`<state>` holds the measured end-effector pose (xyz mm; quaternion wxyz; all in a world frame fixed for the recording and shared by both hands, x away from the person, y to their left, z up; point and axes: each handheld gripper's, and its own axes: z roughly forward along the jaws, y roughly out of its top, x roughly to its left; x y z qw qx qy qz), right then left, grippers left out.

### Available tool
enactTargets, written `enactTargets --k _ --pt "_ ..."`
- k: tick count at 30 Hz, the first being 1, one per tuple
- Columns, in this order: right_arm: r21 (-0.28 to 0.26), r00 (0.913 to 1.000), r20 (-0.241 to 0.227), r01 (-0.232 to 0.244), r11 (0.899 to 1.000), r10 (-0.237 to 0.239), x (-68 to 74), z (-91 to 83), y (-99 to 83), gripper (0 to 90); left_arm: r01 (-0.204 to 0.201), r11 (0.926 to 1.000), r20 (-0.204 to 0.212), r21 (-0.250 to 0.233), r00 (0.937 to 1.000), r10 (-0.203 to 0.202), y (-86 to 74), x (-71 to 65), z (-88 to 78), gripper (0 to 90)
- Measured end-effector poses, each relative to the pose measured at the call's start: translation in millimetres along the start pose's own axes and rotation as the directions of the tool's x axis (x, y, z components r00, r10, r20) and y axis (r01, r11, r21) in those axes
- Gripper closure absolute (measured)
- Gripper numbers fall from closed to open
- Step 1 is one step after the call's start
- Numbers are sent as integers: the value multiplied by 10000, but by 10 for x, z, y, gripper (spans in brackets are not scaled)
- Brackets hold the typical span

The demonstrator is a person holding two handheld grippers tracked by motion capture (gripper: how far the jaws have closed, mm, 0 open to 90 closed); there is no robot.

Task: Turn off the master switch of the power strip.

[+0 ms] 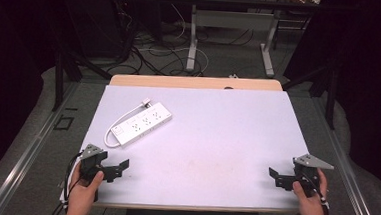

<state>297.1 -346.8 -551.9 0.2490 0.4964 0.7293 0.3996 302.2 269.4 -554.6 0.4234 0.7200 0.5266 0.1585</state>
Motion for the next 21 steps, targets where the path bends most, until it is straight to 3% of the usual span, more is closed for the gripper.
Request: enactTargets --k 4,21 --pt "-11 10000 -27 -15 10000 15 1 8 -1 0 196 9997 -17 -122 9998 -197 -14 4 20 35" --pt "-85 10000 14 -79 9999 79 6 17 3 0 92 9999 -7 75 10000 -92 -14 32 15 39"
